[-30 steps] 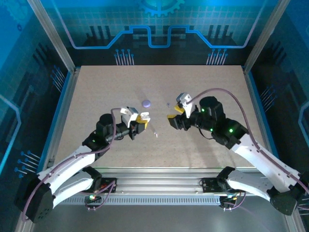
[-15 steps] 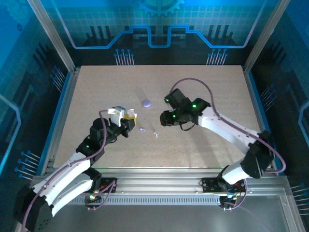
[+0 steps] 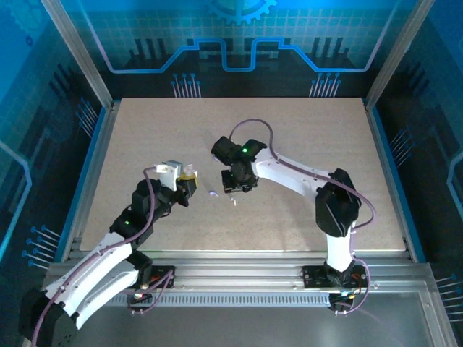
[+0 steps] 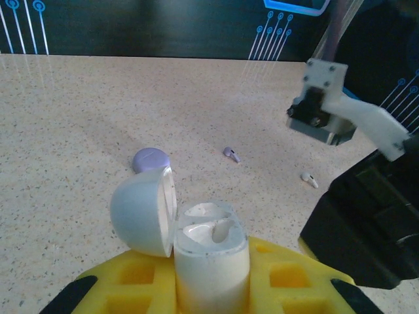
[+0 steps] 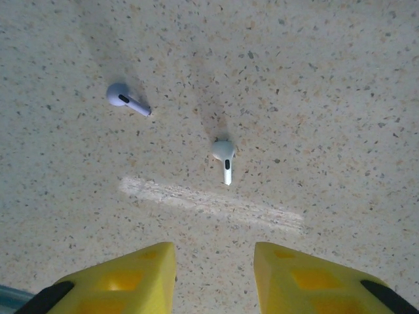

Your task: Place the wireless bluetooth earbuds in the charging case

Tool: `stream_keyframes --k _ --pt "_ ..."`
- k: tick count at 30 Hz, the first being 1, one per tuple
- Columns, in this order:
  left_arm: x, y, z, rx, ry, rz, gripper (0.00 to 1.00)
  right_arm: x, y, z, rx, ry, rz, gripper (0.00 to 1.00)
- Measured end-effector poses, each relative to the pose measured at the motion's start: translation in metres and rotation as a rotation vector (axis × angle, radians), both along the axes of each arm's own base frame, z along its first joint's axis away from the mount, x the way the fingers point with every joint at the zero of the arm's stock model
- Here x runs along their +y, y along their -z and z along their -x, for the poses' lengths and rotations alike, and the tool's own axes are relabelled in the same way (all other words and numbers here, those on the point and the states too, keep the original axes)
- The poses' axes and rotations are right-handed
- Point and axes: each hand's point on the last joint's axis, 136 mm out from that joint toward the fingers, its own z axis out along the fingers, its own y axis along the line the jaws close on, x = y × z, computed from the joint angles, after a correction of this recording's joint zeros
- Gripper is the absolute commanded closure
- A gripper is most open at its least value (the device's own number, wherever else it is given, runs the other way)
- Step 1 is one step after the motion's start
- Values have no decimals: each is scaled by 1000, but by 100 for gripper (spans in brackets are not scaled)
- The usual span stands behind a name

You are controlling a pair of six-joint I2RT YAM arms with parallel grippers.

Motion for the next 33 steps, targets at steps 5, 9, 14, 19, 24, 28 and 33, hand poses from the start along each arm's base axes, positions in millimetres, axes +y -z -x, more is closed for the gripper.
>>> stream_keyframes --k 5,9,14,19,24,28,33 --pt "1 0 0 -1 -5 -1 77 4 20 -1 43 5 46 63" --pt "1 -1 0 -3 -8 -2 77 9 37 -5 71 1 73 63" --pt "2 -2 0 -9 -11 0 77 15 54 -8 100 -12 98 63" --pt "2 -3 0 -10 -12 0 77 13 66 -8 123 -22 126 63" --pt "3 0 0 -7 -13 -5 77 14 74 -11 131 -25 137 65" --pt "3 0 0 -7 -13 -5 77 13 79 -12 141 -26 147 65" --pt "3 0 0 -8 -14 -5 77 15 80 -14 142 -30 149 65"
